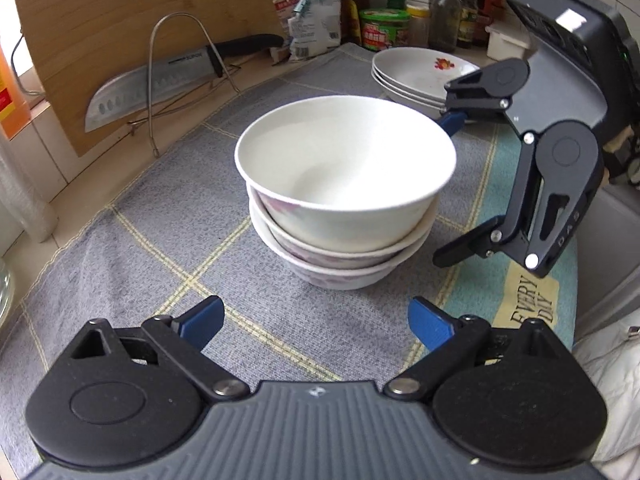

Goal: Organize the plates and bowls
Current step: 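Move both tools to the bowl stack and grip its rim from opposite sides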

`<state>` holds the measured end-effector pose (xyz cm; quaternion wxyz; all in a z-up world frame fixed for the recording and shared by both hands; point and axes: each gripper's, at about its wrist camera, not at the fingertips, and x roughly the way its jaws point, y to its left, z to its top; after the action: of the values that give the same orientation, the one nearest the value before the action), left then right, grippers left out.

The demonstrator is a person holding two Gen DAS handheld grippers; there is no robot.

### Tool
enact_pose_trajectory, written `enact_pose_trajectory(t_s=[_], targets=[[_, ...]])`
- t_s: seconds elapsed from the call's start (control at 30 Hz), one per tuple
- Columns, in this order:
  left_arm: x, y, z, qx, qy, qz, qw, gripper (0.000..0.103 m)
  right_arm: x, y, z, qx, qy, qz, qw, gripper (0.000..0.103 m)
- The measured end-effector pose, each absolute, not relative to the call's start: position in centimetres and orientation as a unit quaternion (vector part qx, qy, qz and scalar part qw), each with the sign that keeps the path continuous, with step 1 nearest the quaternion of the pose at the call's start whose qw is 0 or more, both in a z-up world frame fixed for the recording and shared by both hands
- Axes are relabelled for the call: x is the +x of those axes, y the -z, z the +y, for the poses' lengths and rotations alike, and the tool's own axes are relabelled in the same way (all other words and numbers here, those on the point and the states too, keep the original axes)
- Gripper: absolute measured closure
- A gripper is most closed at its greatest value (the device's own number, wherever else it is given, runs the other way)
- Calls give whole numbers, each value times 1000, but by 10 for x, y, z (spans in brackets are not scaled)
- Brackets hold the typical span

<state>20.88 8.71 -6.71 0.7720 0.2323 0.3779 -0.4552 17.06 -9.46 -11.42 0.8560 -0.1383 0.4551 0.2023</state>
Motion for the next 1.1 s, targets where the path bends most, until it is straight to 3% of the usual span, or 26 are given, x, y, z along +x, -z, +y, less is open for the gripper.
enact_pose_trajectory(t_s=[1.03, 1.1], targets=[[220, 91, 67, 244, 462, 410, 747, 6, 203, 133, -97, -206, -352, 439, 800, 0], [222, 90, 67, 241, 468, 409, 745, 10, 202, 133, -97, -207, -355, 437, 800, 0]])
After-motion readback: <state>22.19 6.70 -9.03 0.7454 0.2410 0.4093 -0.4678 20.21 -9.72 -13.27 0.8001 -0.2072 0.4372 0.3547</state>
